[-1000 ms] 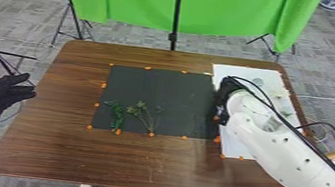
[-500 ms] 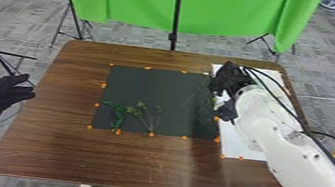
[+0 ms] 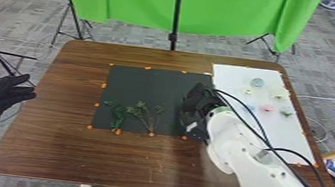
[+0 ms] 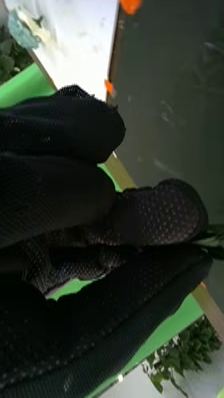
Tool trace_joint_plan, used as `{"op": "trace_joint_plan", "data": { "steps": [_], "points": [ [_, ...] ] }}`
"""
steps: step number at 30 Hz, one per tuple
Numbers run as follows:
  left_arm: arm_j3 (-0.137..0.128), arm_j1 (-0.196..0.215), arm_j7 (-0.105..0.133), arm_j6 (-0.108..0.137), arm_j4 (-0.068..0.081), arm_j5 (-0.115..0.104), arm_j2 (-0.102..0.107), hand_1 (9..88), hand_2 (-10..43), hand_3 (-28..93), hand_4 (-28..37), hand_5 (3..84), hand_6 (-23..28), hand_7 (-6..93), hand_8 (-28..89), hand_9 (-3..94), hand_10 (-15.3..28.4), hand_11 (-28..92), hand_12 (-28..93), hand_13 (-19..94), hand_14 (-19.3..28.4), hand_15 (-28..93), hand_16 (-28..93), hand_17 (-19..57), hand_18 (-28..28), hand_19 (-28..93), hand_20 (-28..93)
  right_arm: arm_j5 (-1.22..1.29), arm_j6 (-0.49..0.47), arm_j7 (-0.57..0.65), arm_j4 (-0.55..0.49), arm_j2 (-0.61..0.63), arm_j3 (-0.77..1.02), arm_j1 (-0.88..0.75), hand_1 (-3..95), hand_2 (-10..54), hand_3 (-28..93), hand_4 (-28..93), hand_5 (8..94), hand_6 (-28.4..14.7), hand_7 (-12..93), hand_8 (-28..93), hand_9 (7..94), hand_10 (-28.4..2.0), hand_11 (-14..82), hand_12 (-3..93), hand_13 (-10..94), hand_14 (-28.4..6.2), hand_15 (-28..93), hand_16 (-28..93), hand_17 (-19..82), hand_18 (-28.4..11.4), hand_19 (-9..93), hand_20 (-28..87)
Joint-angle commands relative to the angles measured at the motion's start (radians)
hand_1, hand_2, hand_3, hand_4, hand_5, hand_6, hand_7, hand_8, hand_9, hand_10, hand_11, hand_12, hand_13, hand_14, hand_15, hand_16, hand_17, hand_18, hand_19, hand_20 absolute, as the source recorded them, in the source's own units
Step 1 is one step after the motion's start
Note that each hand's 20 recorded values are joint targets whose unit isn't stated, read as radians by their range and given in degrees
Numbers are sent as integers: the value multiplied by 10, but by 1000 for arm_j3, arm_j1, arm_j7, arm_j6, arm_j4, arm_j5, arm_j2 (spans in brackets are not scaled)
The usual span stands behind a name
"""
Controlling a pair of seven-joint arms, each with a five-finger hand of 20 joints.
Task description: Arrange flowers
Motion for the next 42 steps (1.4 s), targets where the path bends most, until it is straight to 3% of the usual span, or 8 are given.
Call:
{"op": "trace_joint_plan", "data": {
  "steps": [1,17,29,36,42],
  "points": [
    [4,5,-14,-18,7,5,-3,220,143,654,-283,476,75,72,-45,502,163,181,116,422,201,217,-5,117,152,182,193,-26,-6,7,11,-14,5,-22,556,-95,566,17,834,-63,386,248,928,-97,564,282,937,-9,809,201,792,-140,932,664],
    [5,1,7,-30,13,8,-3,196,75,657,-283,471,76,66,-42,498,164,178,118,420,202,215,-3,113,155,180,192,-36,-23,7,41,-14,9,-44,511,-95,551,22,829,-53,384,224,923,-100,557,282,937,-8,797,203,788,-135,932,653],
    [7,5,9,-33,11,9,-9,194,64,656,-283,469,75,65,-41,497,165,174,120,416,202,209,0,105,159,176,193,-54,-7,-1,55,20,-20,-19,475,-95,558,-16,820,-54,376,201,915,-103,552,282,937,-5,783,205,779,-133,932,650],
    [2,10,12,-33,8,10,-11,194,62,655,-283,468,74,65,-40,497,165,174,121,417,202,208,2,105,159,174,192,-64,-31,-22,-33,90,41,6,461,-95,565,-19,815,-53,376,194,913,-105,553,280,937,-5,780,208,775,-133,932,653],
    [9,5,12,-36,9,10,-10,194,62,655,-283,468,75,64,-41,496,165,174,121,417,202,207,3,106,159,172,192,-202,30,-36,-107,176,138,-2,427,-95,581,-31,783,-56,341,171,886,-117,525,286,937,-7,740,242,746,-135,932,664]
  ]
}}
